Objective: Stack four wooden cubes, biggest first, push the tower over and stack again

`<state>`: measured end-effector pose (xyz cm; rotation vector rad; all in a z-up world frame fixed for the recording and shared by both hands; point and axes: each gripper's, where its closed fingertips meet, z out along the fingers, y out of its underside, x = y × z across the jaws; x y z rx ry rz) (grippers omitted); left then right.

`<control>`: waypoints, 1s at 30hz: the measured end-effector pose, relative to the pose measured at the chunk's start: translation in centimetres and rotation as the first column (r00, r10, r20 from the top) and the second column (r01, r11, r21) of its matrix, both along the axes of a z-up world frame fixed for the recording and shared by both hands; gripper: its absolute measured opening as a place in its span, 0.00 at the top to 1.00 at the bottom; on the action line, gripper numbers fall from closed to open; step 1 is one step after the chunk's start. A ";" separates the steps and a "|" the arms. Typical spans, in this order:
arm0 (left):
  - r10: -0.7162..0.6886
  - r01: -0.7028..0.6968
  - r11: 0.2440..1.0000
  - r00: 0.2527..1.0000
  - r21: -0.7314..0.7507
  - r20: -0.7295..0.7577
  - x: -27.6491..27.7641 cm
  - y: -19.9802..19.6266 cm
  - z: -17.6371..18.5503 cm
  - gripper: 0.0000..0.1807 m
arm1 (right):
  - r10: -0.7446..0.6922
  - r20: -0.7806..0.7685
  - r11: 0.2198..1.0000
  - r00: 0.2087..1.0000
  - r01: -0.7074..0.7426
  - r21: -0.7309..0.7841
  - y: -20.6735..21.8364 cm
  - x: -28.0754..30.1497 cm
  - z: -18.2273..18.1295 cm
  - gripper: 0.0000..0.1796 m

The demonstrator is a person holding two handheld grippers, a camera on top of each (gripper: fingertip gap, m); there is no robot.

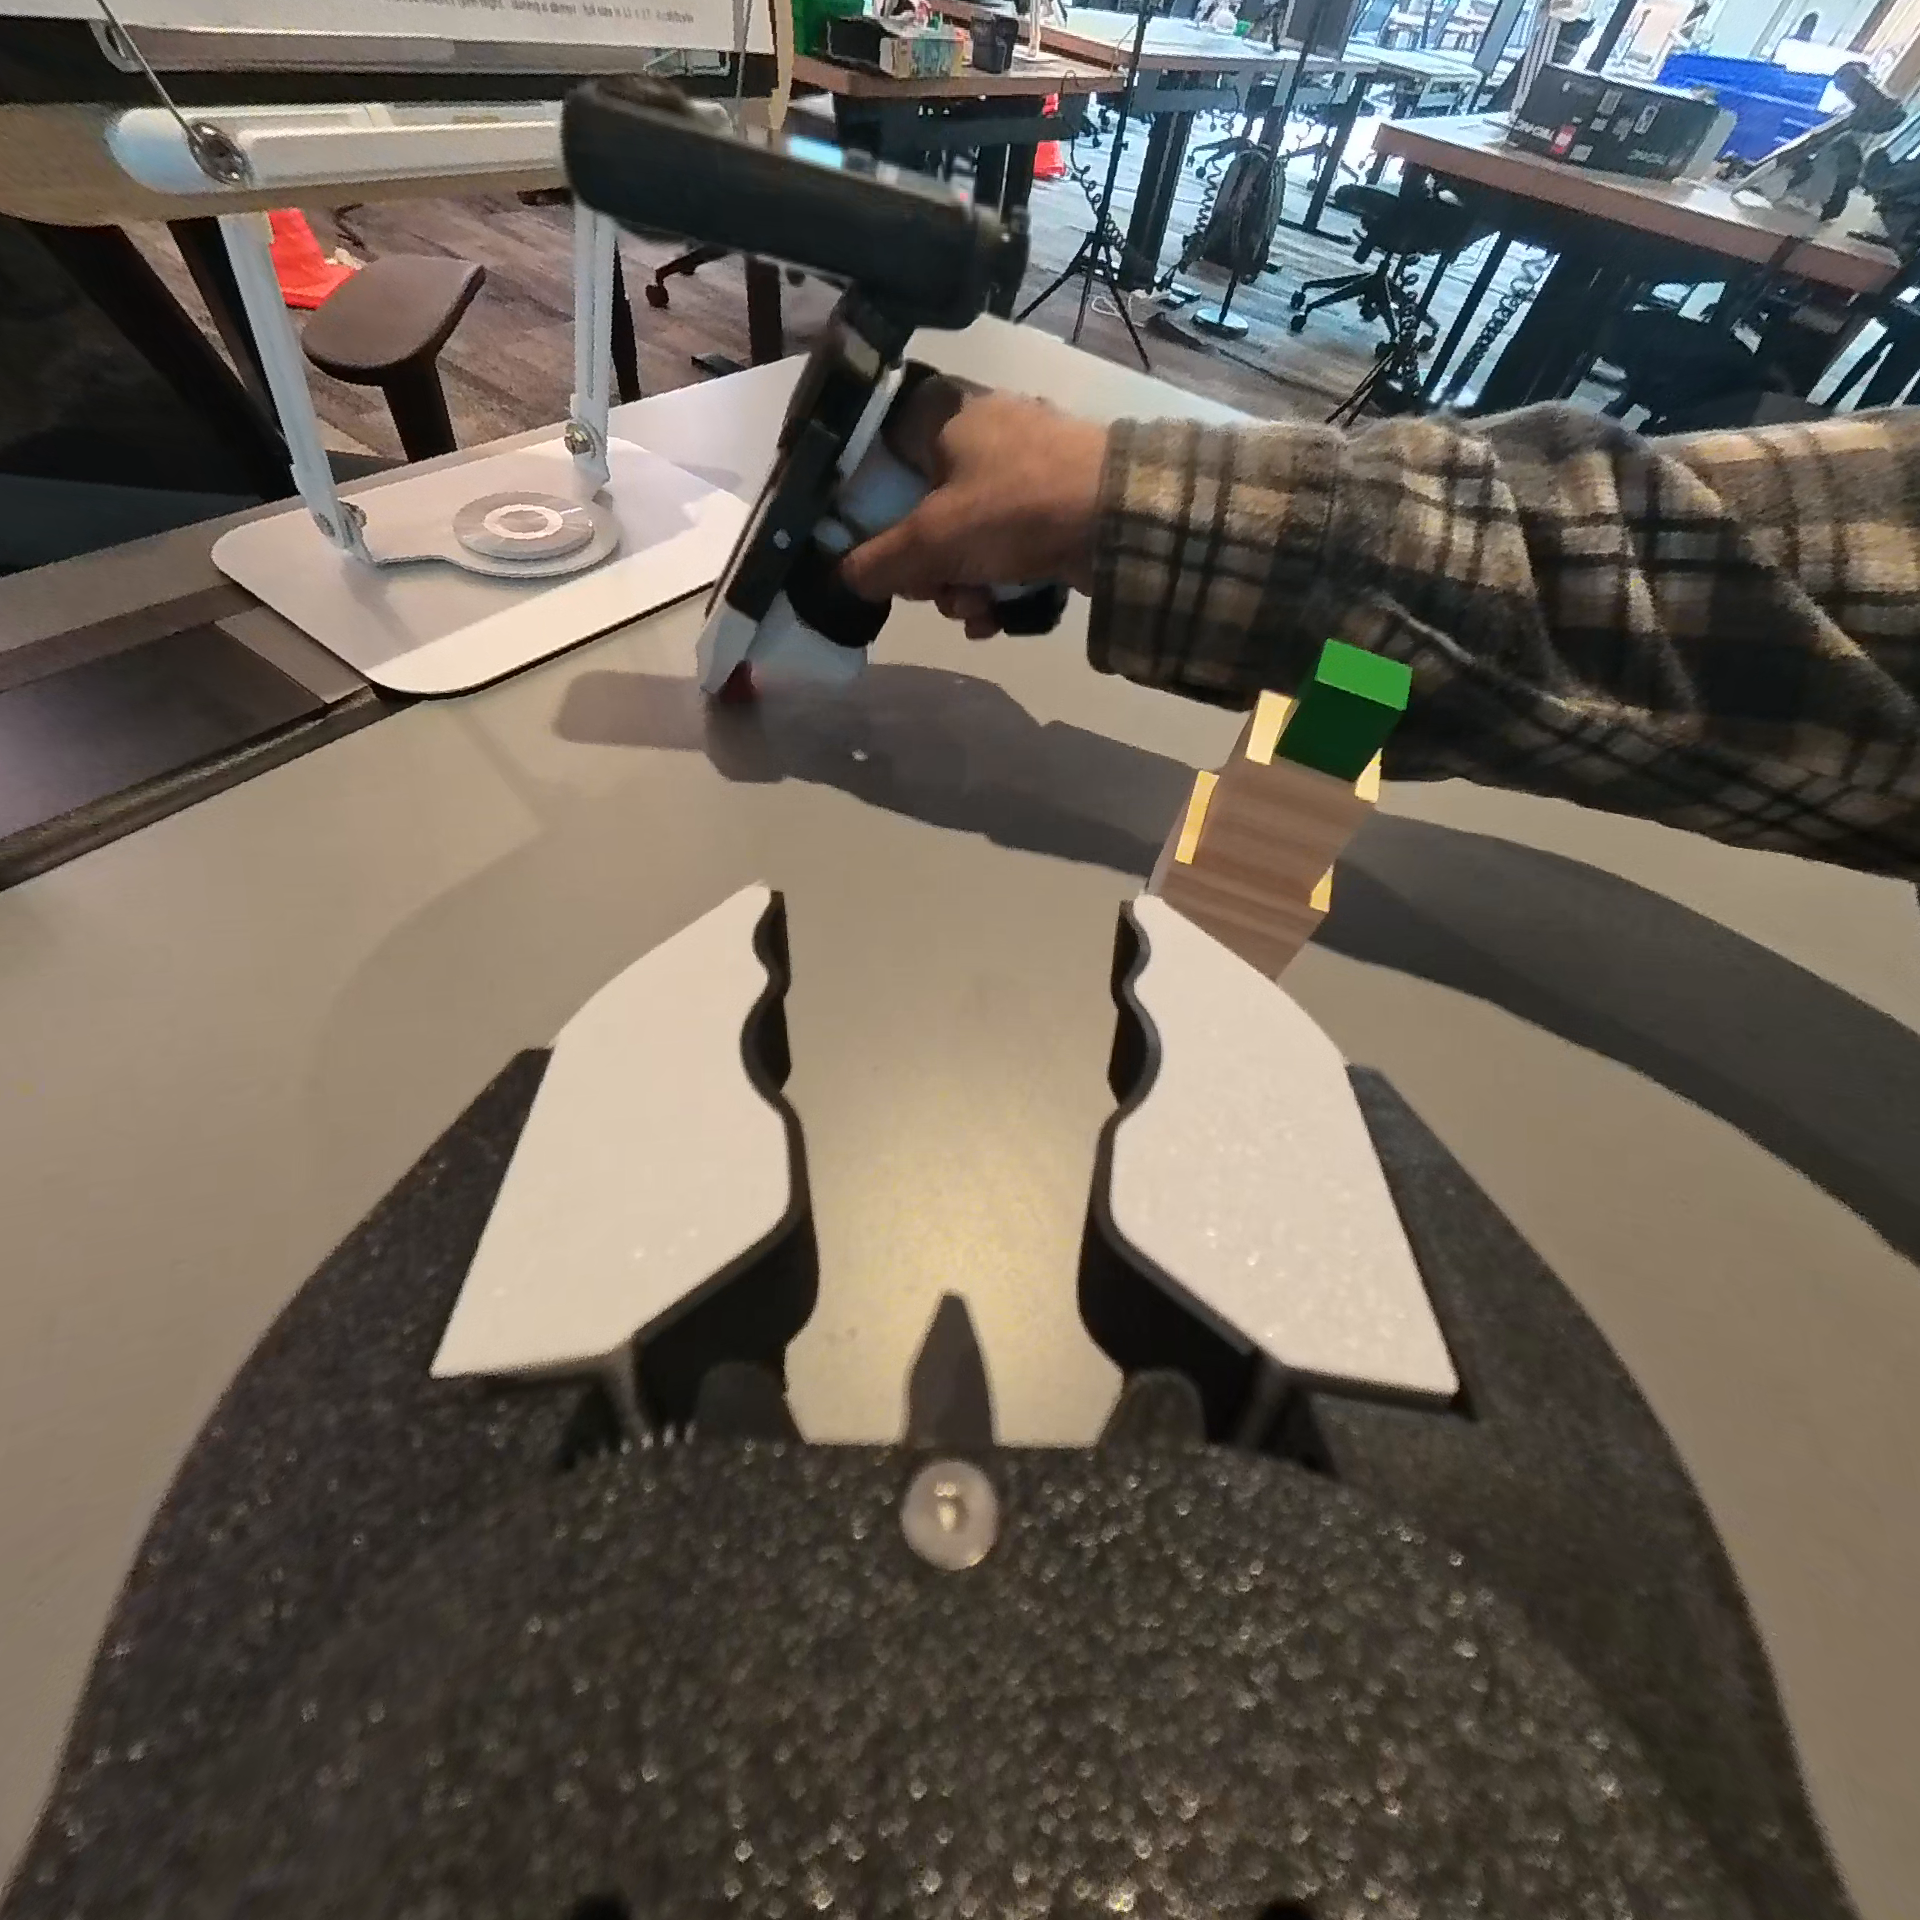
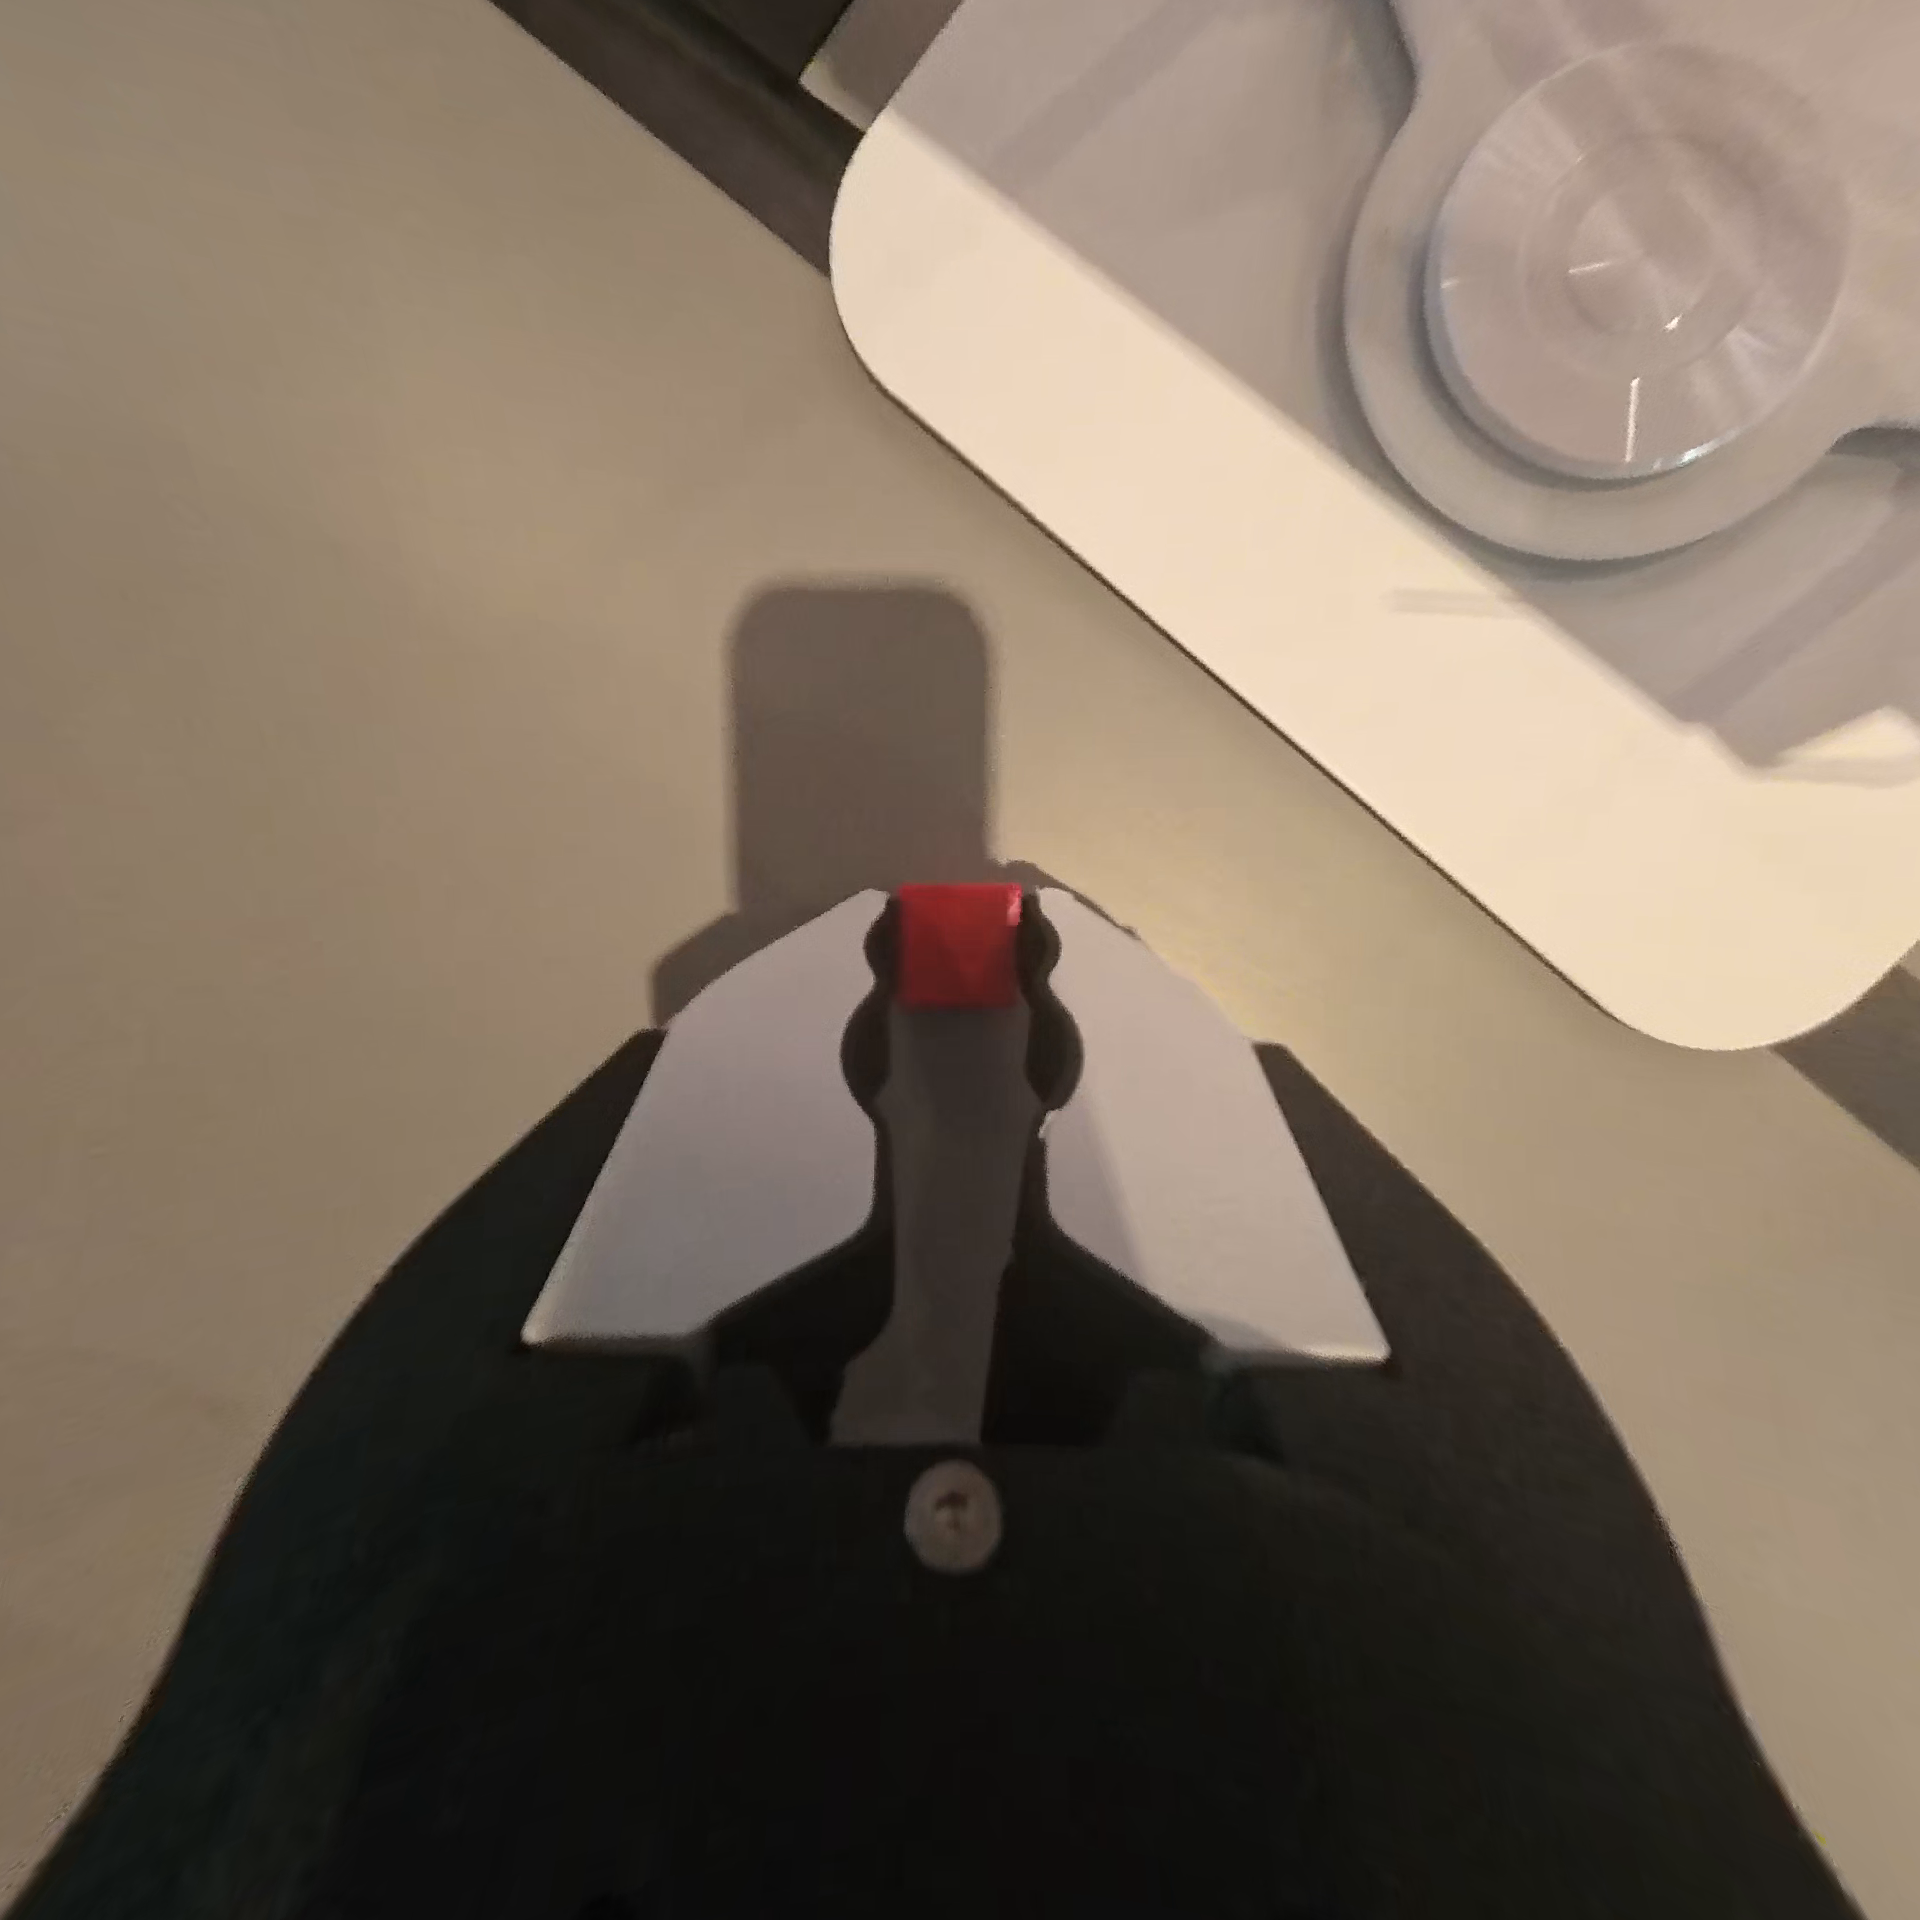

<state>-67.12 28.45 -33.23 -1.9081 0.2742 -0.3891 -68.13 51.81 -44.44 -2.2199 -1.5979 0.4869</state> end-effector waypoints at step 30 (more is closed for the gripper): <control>-0.007 0.008 1.000 0.999 0.023 -0.035 -0.1 0.4 -0.9 0.70 | 0.868 0.025 0.492 0.497 -0.865 0.098 -19.1 14.3 12.9 0.88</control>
